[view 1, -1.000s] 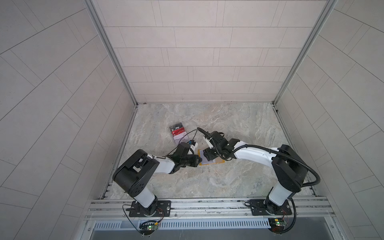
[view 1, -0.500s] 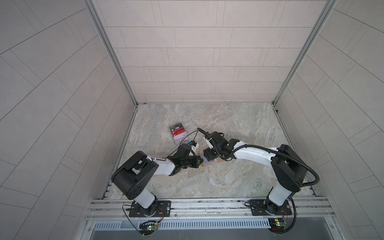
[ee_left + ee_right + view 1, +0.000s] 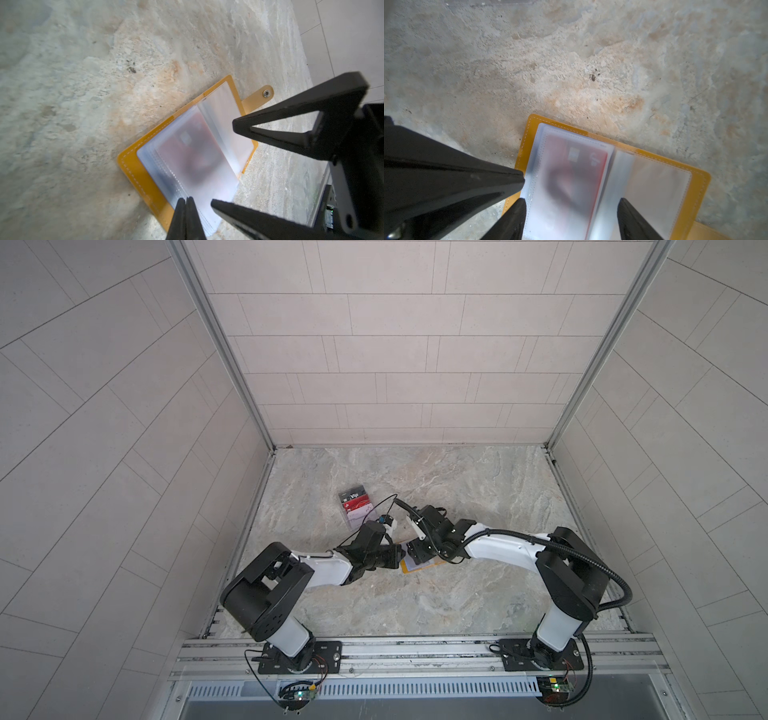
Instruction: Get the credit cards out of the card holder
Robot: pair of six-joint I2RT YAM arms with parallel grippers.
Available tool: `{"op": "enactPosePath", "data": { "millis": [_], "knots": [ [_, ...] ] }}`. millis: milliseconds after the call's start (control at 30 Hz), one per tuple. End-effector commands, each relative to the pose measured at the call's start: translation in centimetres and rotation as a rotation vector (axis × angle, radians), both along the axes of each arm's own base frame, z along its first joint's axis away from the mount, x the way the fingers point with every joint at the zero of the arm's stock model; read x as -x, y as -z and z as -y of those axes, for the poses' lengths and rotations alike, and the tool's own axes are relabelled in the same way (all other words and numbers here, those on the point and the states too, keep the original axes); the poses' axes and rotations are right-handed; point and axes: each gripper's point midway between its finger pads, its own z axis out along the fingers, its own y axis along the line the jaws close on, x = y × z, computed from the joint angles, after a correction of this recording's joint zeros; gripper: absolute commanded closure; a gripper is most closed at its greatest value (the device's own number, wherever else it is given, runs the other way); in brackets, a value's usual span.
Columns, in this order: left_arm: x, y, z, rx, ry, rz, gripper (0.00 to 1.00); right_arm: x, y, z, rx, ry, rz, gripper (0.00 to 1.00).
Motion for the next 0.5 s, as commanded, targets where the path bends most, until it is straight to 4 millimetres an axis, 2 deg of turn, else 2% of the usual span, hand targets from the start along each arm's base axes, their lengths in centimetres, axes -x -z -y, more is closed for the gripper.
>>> {"op": "enactPosePath", "data": {
  "millis": [0, 333, 467],
  "knots": [
    [-0.2, 0.8, -0.4, -0.054, -0.013, -0.011, 1.00, 0.1, 1.0, 0.2, 0.020, 0.003, -0.008, 0.27],
    [0.0, 1.8, -0.5, -0.064, -0.016, -0.038, 1.00, 0.5, 2.2, -0.4, 0.040, -0.029, -0.032, 0.23],
    [0.1, 2.1, -0.8, -0.074, -0.022, -0.045, 1.00, 0.4, 2.6, -0.2, 0.060, -0.027, -0.034, 0.25]
  ]
}}
